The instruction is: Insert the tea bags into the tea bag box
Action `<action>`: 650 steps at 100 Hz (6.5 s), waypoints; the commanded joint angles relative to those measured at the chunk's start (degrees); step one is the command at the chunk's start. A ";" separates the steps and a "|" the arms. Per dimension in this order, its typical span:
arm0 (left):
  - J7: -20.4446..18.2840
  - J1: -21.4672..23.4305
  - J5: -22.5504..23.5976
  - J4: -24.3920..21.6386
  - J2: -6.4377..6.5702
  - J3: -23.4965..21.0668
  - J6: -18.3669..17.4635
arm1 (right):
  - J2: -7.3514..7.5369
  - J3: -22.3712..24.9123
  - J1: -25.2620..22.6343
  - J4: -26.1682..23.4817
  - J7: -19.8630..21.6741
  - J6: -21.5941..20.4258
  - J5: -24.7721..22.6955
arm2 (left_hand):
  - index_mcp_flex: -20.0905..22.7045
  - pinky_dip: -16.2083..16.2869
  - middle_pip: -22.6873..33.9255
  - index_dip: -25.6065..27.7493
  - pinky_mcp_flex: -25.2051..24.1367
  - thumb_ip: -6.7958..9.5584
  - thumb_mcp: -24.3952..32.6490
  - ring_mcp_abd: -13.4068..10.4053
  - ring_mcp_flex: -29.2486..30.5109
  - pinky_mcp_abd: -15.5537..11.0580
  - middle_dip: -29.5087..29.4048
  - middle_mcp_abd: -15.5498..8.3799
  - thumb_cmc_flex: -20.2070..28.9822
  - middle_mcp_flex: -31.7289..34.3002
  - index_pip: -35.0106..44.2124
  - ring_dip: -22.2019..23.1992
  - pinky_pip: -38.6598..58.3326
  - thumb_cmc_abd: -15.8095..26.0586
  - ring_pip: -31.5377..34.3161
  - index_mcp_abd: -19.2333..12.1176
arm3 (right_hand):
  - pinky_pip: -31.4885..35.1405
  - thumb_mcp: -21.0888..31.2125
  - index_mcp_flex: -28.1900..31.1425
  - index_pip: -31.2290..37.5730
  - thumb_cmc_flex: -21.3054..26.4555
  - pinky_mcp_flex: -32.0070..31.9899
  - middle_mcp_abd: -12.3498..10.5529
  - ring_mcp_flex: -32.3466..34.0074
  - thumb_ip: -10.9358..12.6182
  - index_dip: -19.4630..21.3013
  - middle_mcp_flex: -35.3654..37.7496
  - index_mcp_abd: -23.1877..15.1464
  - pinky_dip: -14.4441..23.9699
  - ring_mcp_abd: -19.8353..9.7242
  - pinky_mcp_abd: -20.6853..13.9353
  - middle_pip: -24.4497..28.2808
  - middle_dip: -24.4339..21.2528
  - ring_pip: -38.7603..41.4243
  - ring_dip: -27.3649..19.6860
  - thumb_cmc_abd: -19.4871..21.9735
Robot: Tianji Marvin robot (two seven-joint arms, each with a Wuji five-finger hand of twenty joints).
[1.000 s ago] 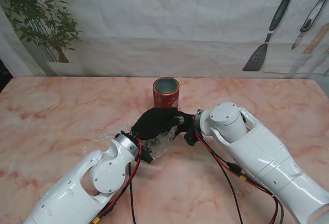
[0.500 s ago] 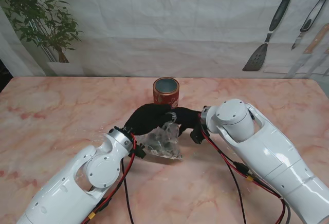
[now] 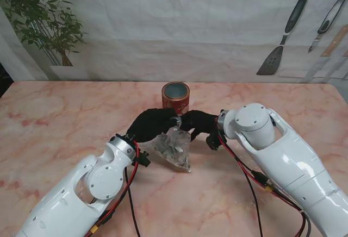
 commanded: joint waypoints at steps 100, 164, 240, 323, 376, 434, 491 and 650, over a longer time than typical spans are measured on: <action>-1.67 -0.17 -1.12 0.44 0.13 -1.21 2.16 | 0.17 7.58 -4.81 -10.25 -4.90 -0.54 -3.05 | 4.67 -0.55 3.81 1.87 -1.01 1.38 1.10 5.16 1.97 -11.97 2.07 2.44 3.58 1.88 7.90 0.83 13.78 2.66 2.44 11.58 | -0.19 0.29 -0.77 -0.46 2.79 -0.40 1.42 -0.98 -2.20 3.28 -0.93 0.79 -0.52 0.87 -1.03 -0.97 -0.49 0.71 -0.40 1.87; -1.56 0.14 -0.58 0.14 0.17 -2.04 2.83 | 0.13 10.23 -5.04 -13.93 -6.72 2.71 -4.60 | 4.67 -0.55 3.81 1.87 -1.01 1.38 1.11 5.16 1.98 -11.97 2.10 2.49 3.60 1.84 7.88 0.85 13.78 2.61 2.43 11.62 | 1.01 1.01 -0.15 -0.65 2.75 0.64 2.04 0.06 -1.99 3.57 0.32 1.16 -0.15 1.47 -0.78 -0.61 0.18 2.30 0.39 1.21; -1.18 1.01 0.30 -0.26 0.26 -2.75 2.43 | -3.03 8.61 1.04 -5.69 -14.01 4.27 -1.66 | 4.66 -0.55 3.82 1.86 -1.01 1.38 1.12 5.16 1.98 -11.97 2.09 2.49 3.66 1.89 7.87 0.86 13.78 2.61 2.43 11.63 | 1.35 1.40 0.45 -1.05 2.80 1.08 2.45 0.92 -2.23 3.75 1.35 1.21 -0.26 1.71 -0.88 -0.70 0.61 2.95 0.84 0.66; -2.18 1.44 0.30 -0.48 0.52 -3.32 2.16 | -8.47 3.31 11.70 11.73 -21.88 3.24 3.91 | 4.65 -0.55 3.81 1.86 -1.01 1.37 1.10 5.18 1.97 -11.97 2.09 2.51 3.64 1.88 7.83 0.87 13.78 2.65 2.40 11.62 | 1.09 1.49 0.75 -1.62 2.87 1.28 2.82 1.13 -2.47 3.45 2.03 1.41 -0.04 1.88 -1.37 -0.74 1.46 3.63 1.47 0.46; -2.41 1.77 0.15 -0.59 0.58 -3.90 1.95 | -9.54 -0.48 15.09 15.96 -21.24 4.45 3.78 | 4.66 -0.55 3.81 1.88 -1.01 1.36 1.10 5.18 1.98 -11.97 2.10 2.51 3.70 1.86 7.82 0.87 13.78 2.65 2.40 11.62 | 0.99 -0.19 1.09 -2.59 2.37 1.68 2.30 2.11 -2.72 2.06 3.00 -0.14 0.32 1.54 -1.61 -0.62 1.73 4.02 1.89 0.76; -2.47 1.56 -0.02 -0.33 0.57 -3.72 1.88 | -12.20 -1.88 17.54 20.29 -25.67 3.44 5.88 | 4.62 -0.55 3.79 1.90 -1.01 1.34 1.07 5.23 1.97 -11.97 2.10 2.56 3.65 1.80 7.77 0.87 13.78 2.71 2.36 11.63 | 1.06 -0.99 1.62 -2.74 2.38 2.25 2.36 2.92 -3.17 0.43 3.99 -0.35 0.65 1.70 -1.63 -0.37 1.83 4.47 2.27 0.63; -2.69 1.49 -0.29 -0.12 0.60 -3.70 1.46 | -13.07 -3.53 18.39 21.12 -27.87 5.85 3.76 | 4.71 -0.55 3.79 1.92 -1.01 1.34 1.07 5.23 1.97 -11.97 2.14 2.55 3.69 1.84 7.80 0.89 13.78 2.66 2.35 11.59 | 1.25 -5.89 3.30 -8.72 -7.24 2.28 1.82 4.07 -7.66 -7.81 4.52 -2.46 0.98 1.38 -1.02 0.09 -0.48 4.89 2.74 -1.73; -2.40 2.12 2.31 -2.59 0.75 -4.50 3.17 | -2.39 21.07 -15.09 -11.03 -21.65 -5.00 -12.35 | 4.63 -0.55 3.74 1.95 -1.01 1.31 1.07 5.23 1.97 -11.97 2.17 2.45 3.74 1.81 7.76 0.91 13.78 2.78 2.35 11.59 | -2.08 -1.05 -5.20 -27.28 -11.94 4.65 -7.90 6.86 -5.35 -7.14 0.50 -13.05 -0.72 0.18 -0.66 -13.76 -15.90 -12.57 -6.42 -7.03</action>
